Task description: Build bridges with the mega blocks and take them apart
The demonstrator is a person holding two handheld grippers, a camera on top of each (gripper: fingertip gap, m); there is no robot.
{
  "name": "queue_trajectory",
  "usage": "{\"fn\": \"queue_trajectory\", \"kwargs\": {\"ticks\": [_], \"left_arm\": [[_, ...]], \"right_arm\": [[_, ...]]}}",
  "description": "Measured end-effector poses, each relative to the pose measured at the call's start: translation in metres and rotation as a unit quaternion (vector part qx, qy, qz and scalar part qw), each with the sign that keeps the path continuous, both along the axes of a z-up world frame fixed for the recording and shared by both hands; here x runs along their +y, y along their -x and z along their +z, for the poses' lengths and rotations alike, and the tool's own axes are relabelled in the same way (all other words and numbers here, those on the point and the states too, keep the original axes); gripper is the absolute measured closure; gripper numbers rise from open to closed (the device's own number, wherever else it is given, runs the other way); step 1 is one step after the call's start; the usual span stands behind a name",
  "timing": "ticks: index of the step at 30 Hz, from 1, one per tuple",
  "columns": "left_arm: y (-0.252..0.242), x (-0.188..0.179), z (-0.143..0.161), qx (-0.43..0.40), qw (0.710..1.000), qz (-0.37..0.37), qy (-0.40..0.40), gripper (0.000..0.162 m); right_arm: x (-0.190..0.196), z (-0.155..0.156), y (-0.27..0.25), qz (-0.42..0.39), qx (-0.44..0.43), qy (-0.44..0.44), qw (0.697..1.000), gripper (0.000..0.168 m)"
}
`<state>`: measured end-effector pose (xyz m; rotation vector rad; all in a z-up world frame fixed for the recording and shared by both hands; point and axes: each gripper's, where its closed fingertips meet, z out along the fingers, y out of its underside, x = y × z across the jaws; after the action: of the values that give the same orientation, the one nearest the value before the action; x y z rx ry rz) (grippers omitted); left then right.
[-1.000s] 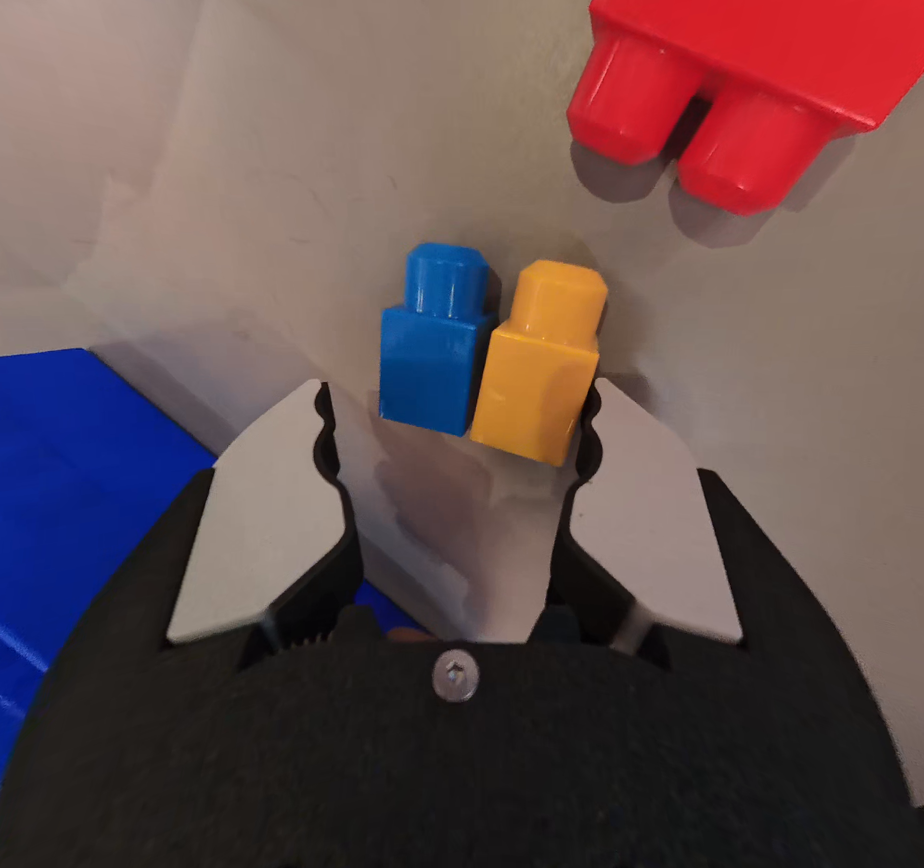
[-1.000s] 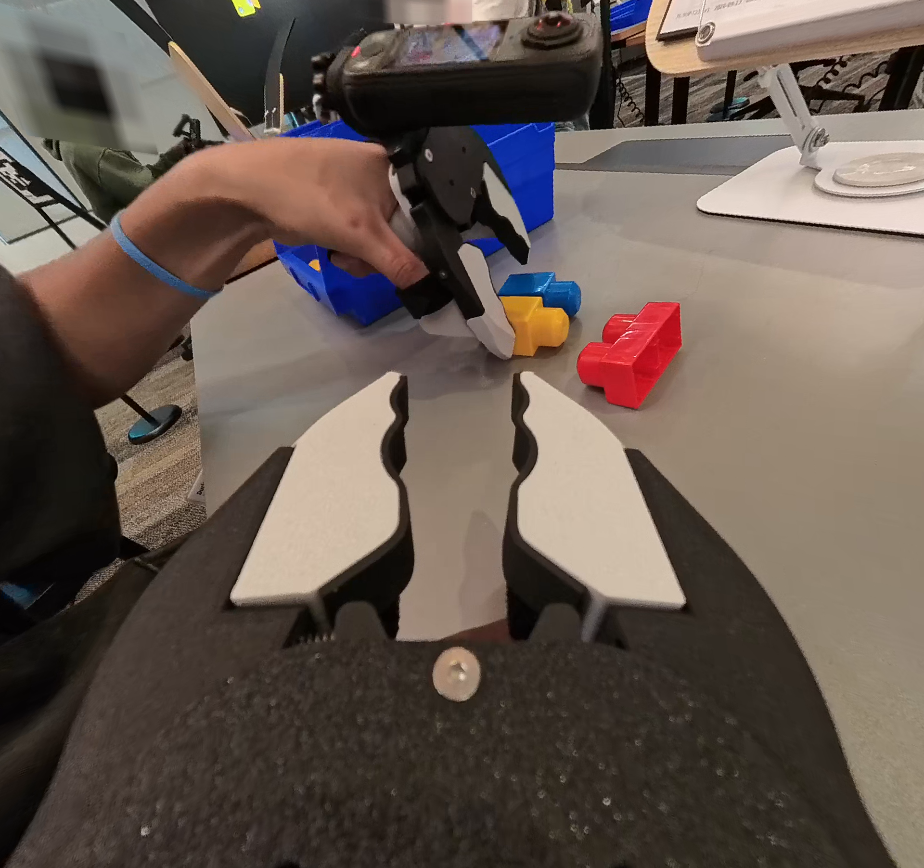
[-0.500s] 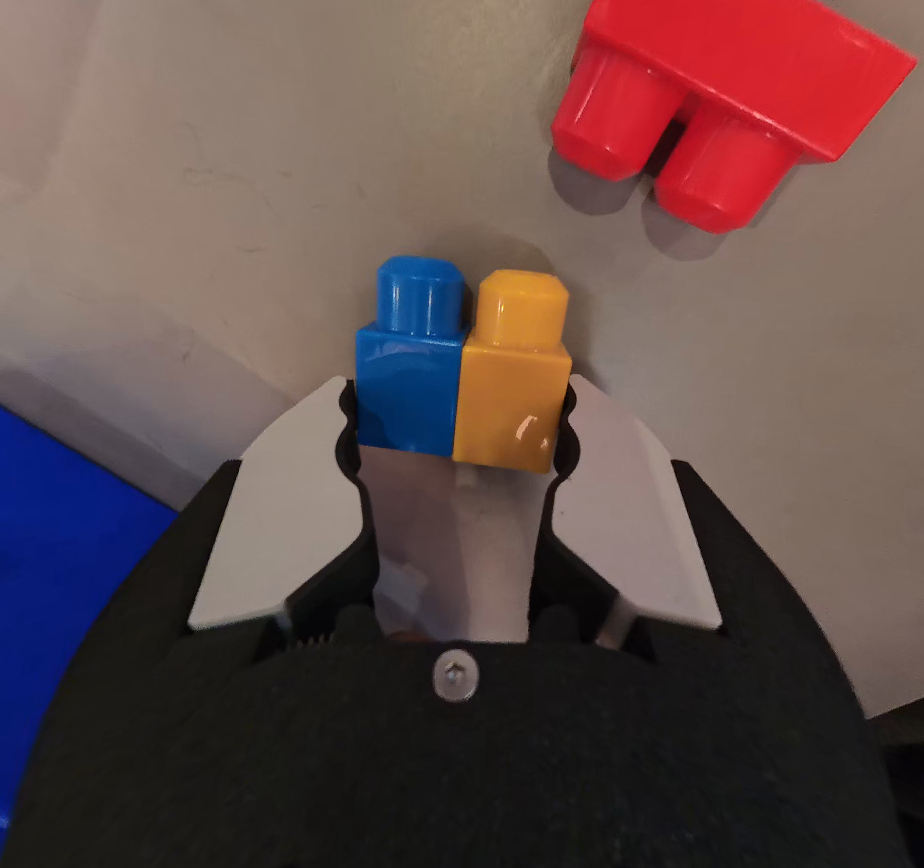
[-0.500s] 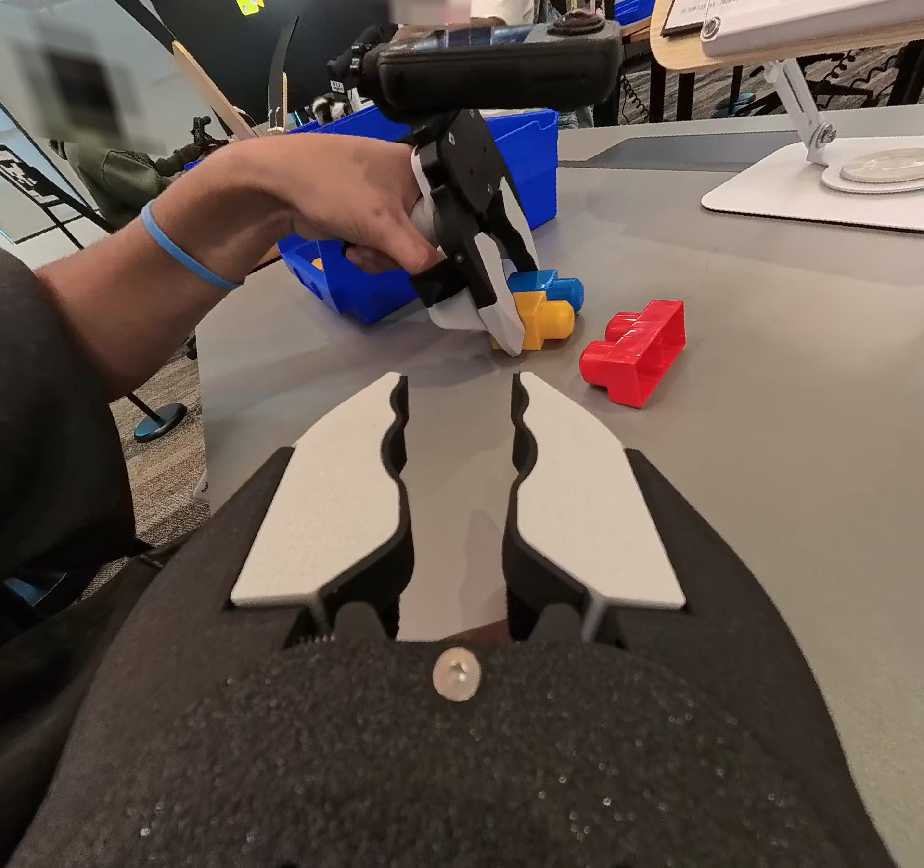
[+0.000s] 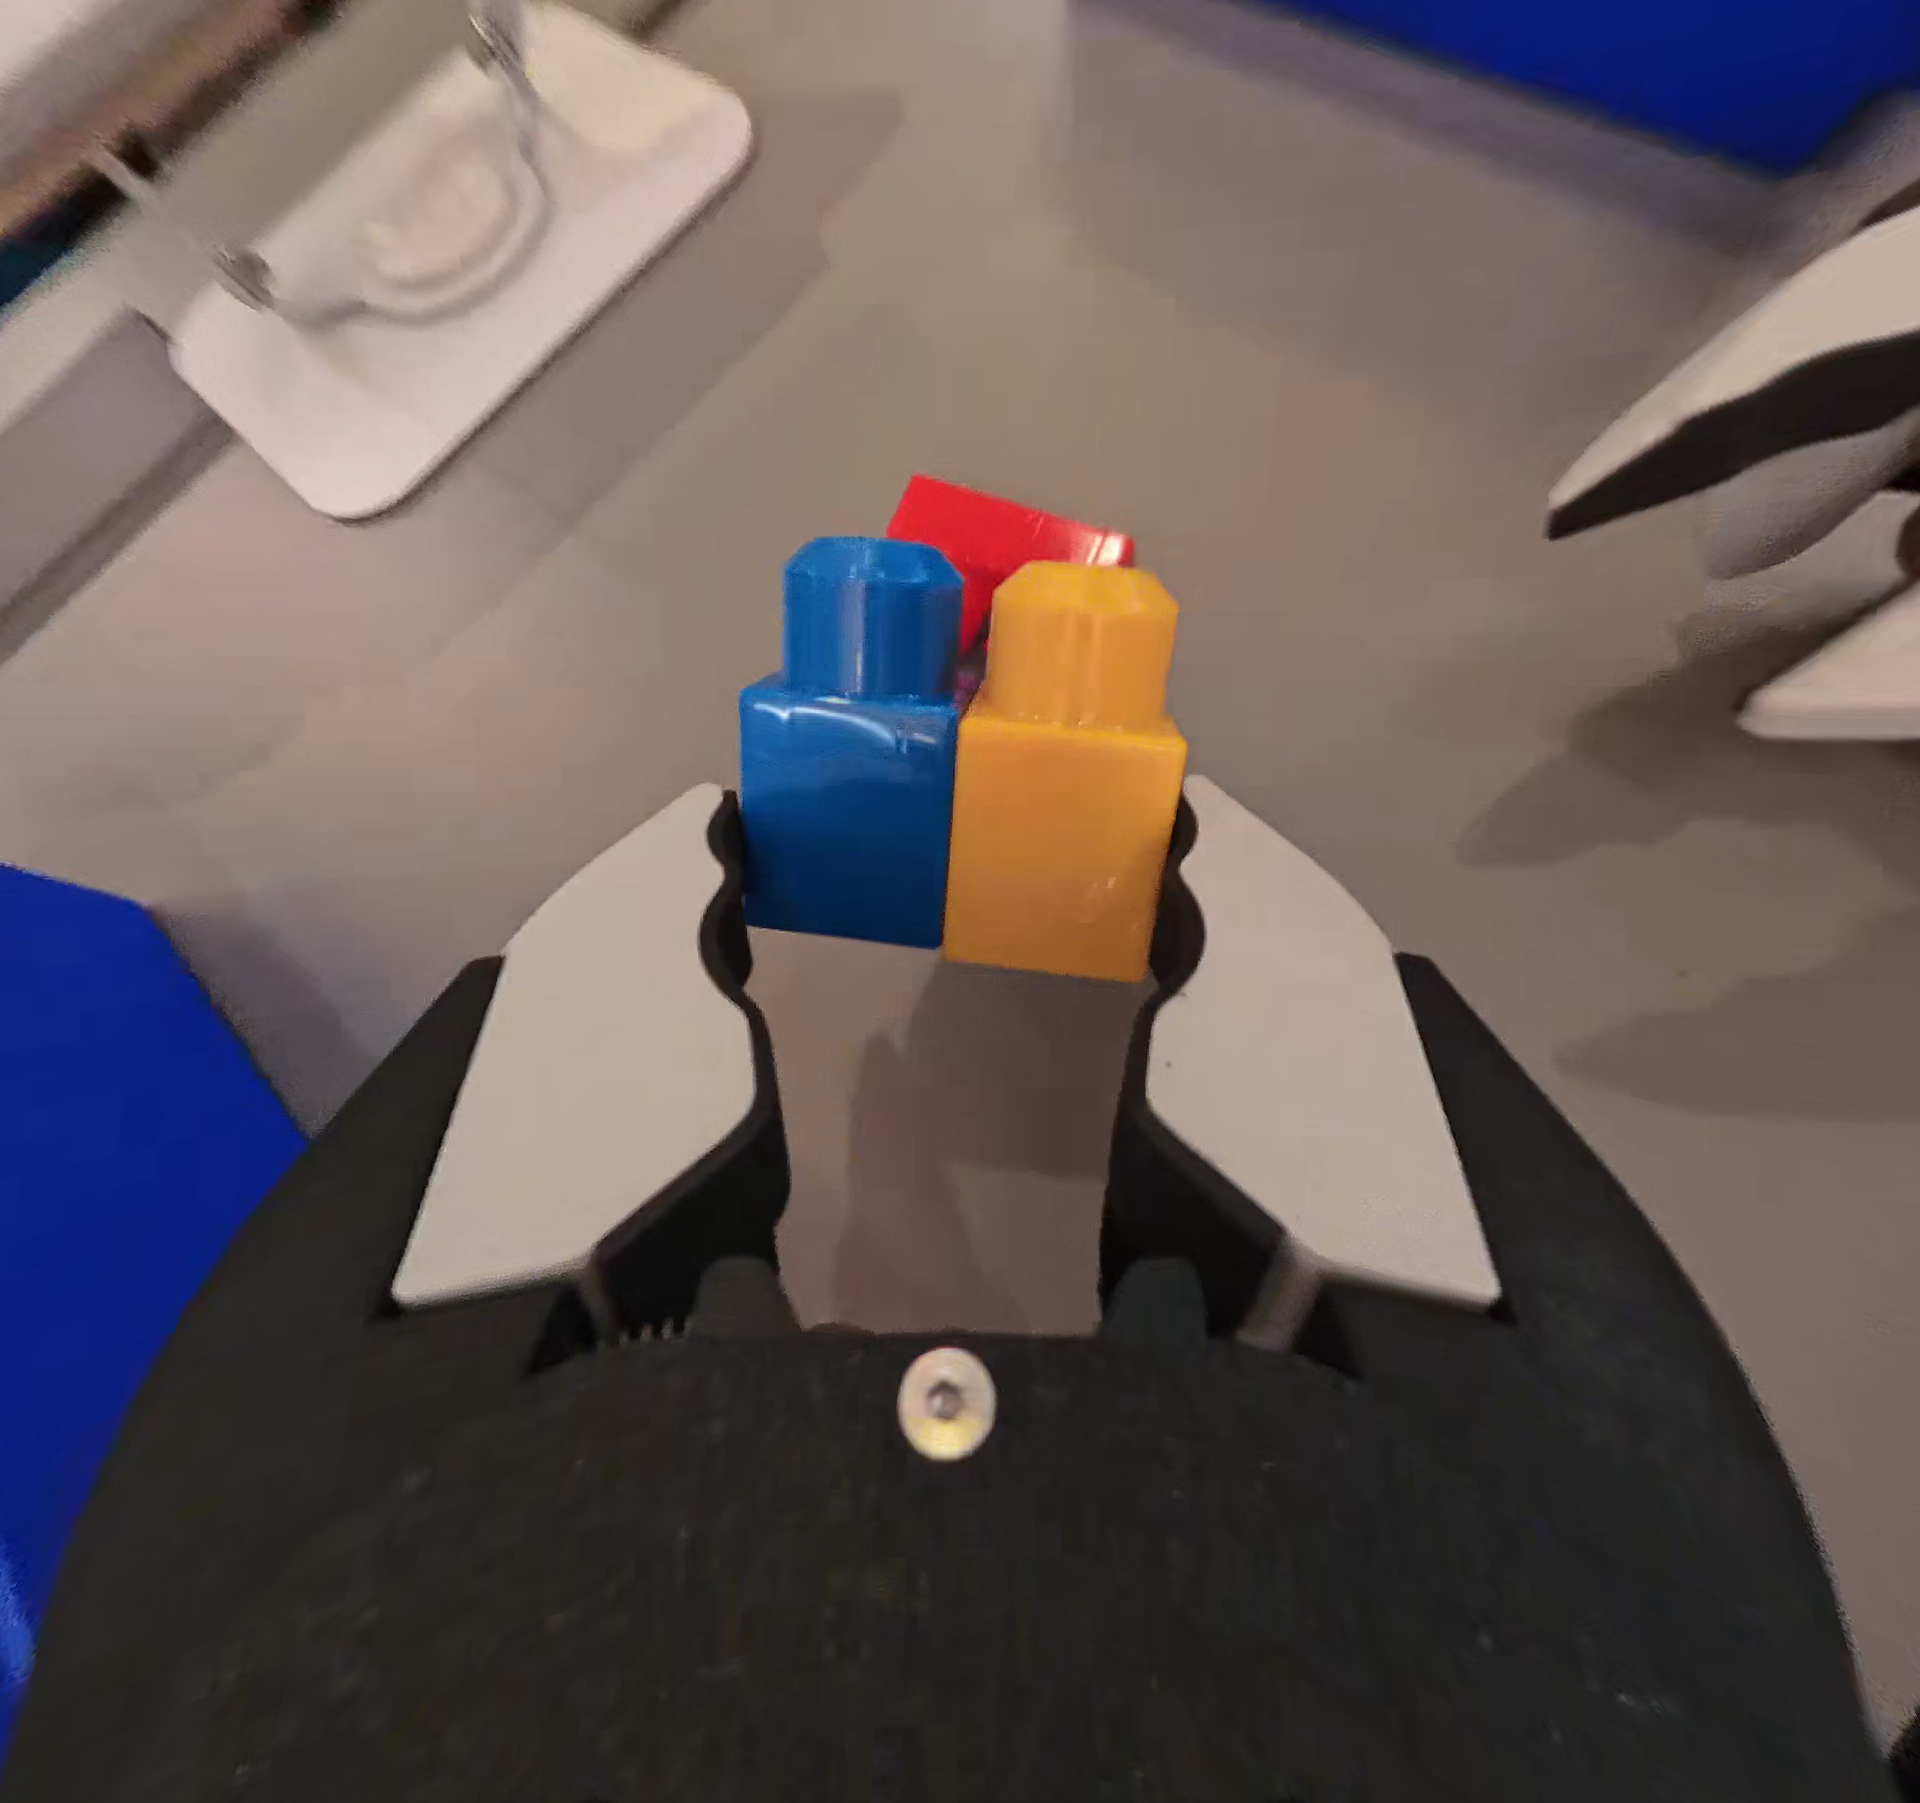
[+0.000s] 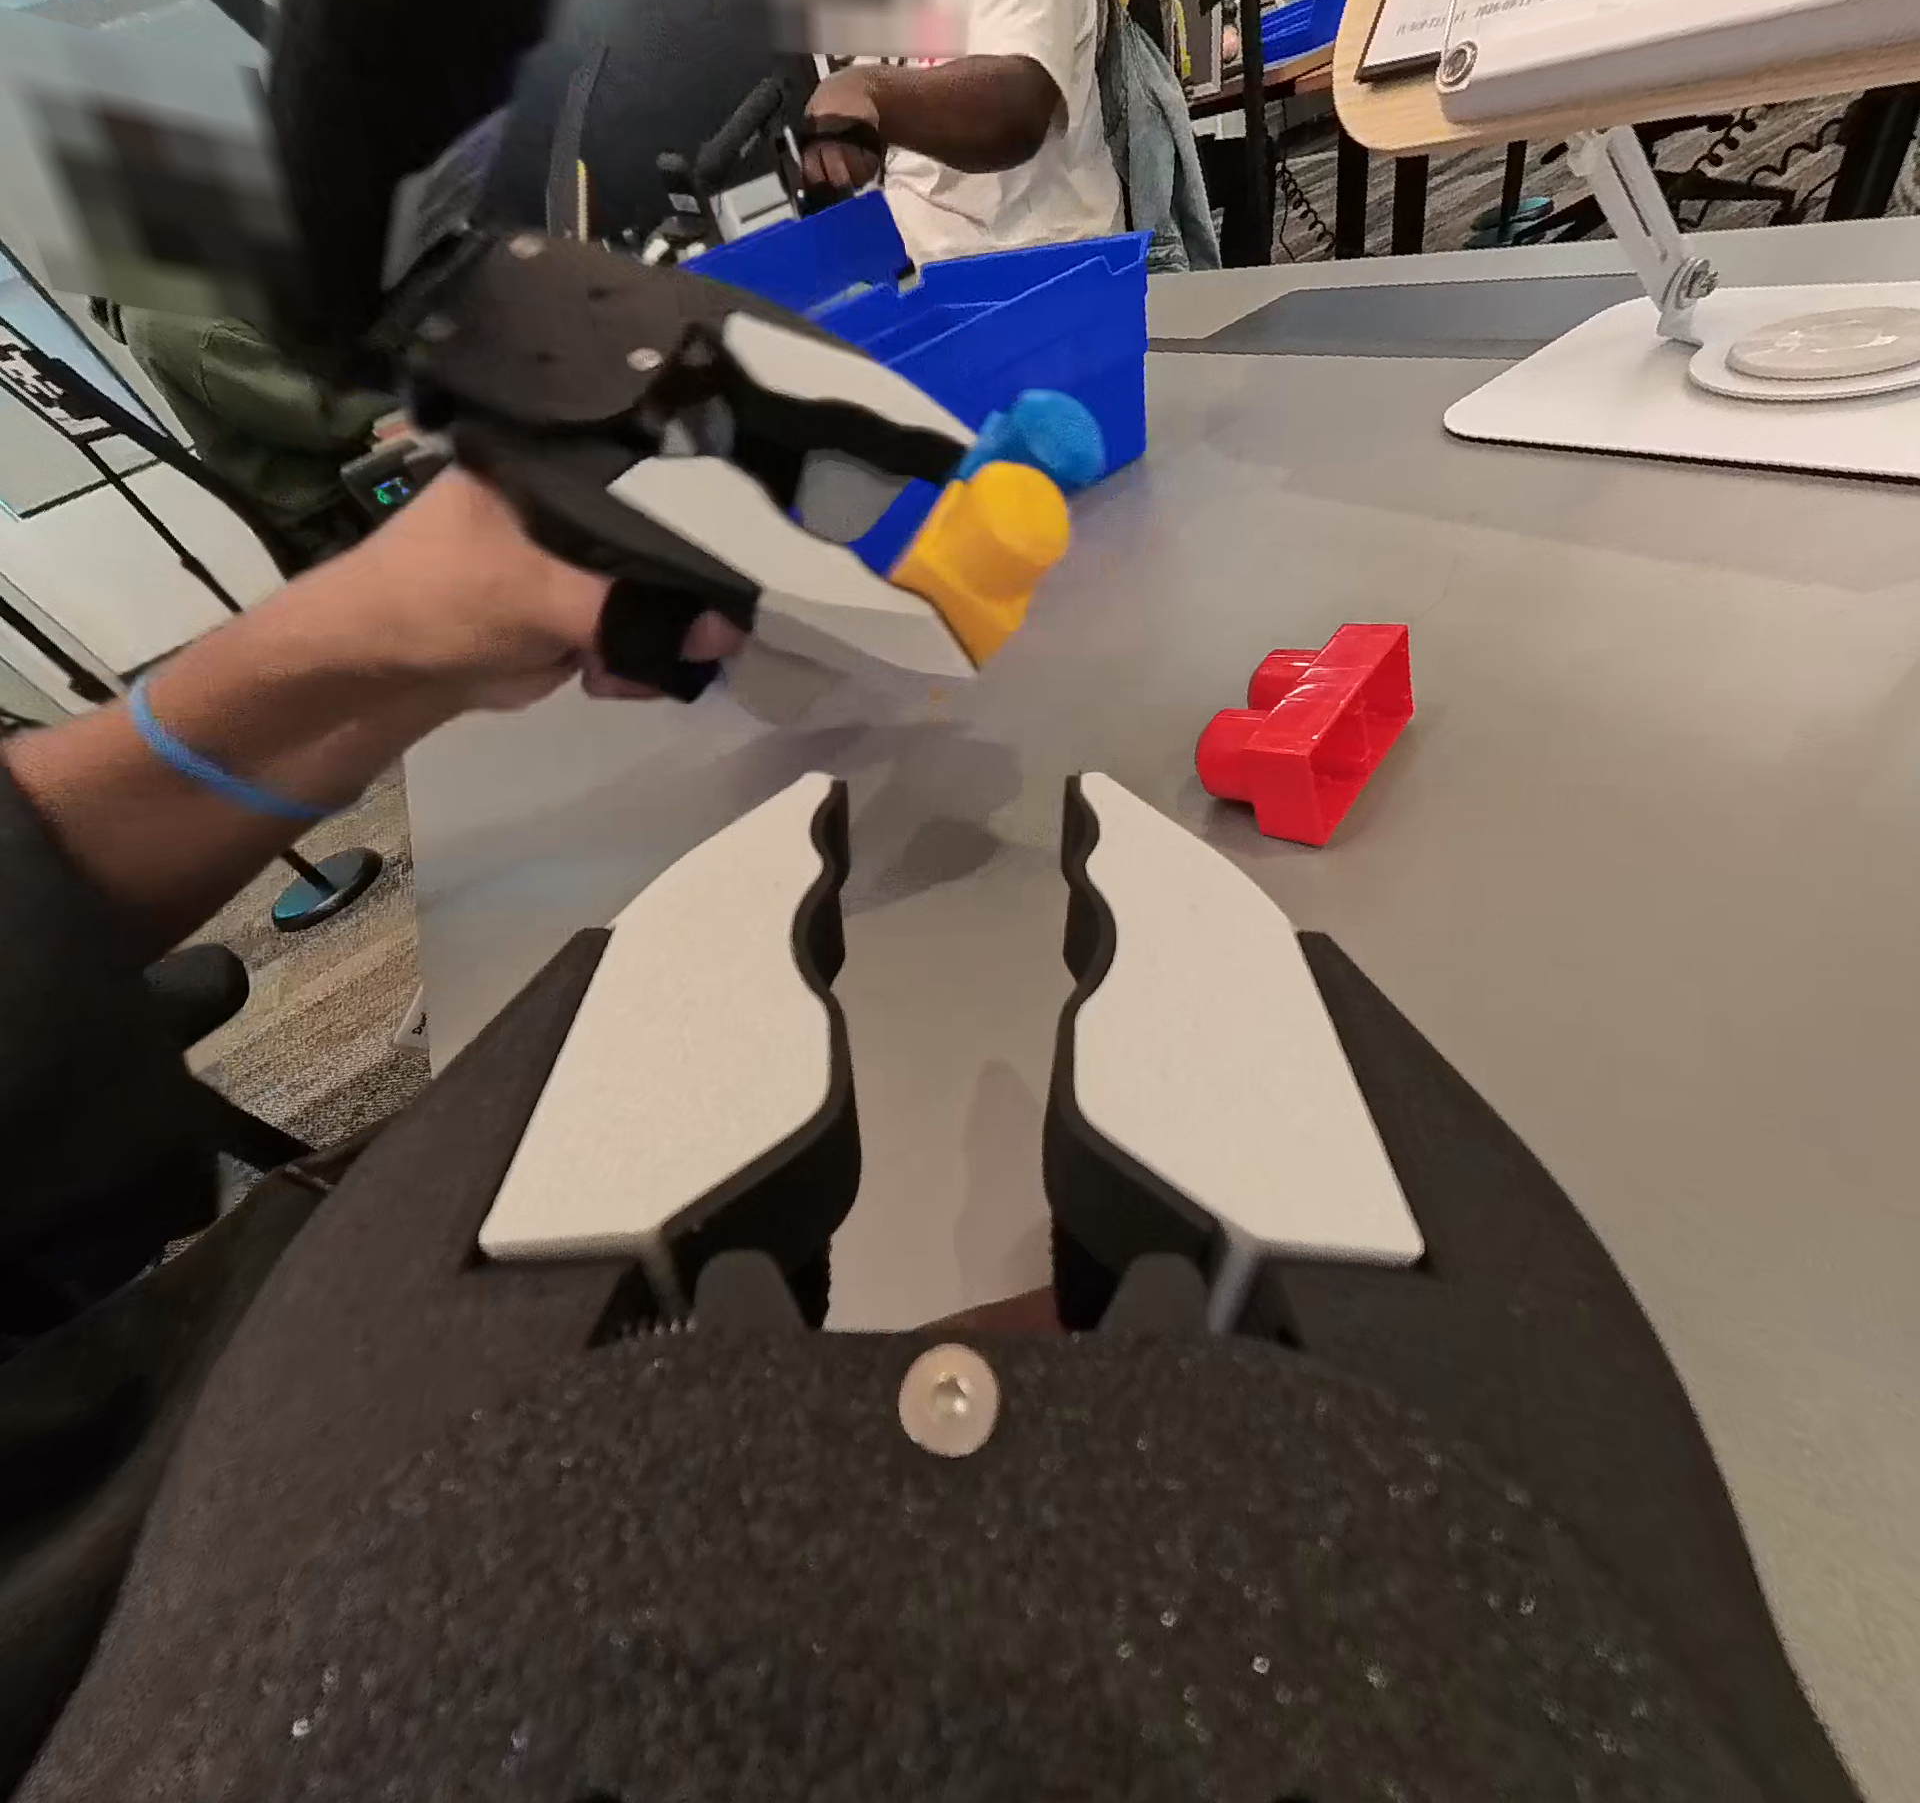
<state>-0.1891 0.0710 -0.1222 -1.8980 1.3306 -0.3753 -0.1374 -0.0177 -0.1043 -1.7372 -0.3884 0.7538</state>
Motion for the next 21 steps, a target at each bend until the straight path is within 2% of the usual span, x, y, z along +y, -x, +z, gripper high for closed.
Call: {"fn": "queue_trajectory", "kwargs": {"ticks": [3, 6, 9, 11, 13, 15, 19, 21], "left_arm": [[0.015, -0.011, 0.01, -0.054, 0.995, 0.035, -0.073, 0.086], [0.037, -0.016, 0.011, -0.051, 0.99, 0.068, -0.113, 0.086], [0.046, -0.026, 0.01, -0.062, 0.99, 0.07, -0.109, 0.086], [0.05, -0.031, 0.008, -0.07, 0.99, 0.067, -0.1, 0.086], [0.053, -0.035, 0.008, -0.074, 0.991, 0.064, -0.091, 0.086], [0.056, -0.038, 0.007, -0.076, 0.992, 0.062, -0.085, 0.086], [0.06, -0.037, 0.005, -0.068, 0.992, 0.06, -0.084, 0.086], [0.06, -0.038, 0.004, -0.076, 0.993, 0.058, -0.071, 0.086]], "right_arm": [[0.002, -0.001, -0.002, -0.006, 0.005, 0.008, 1.0, 0.128], [0.008, -0.009, -0.003, -0.006, -0.019, 0.052, 0.998, 0.126], [0.024, -0.001, -0.008, 0.0, -0.075, 0.077, 0.994, 0.121], [0.034, 0.004, -0.005, 0.043, -0.175, 0.067, 0.981, 0.117], [0.046, 0.003, -0.005, 0.095, -0.326, 0.031, 0.94, 0.114], [0.056, -0.005, -0.004, 0.165, -0.434, 0.024, 0.885, 0.105], [0.087, -0.021, -0.003, 0.267, -0.545, 0.047, 0.793, 0.101], [0.097, -0.033, 0.001, 0.306, -0.567, 0.07, 0.761, 0.098]]}}
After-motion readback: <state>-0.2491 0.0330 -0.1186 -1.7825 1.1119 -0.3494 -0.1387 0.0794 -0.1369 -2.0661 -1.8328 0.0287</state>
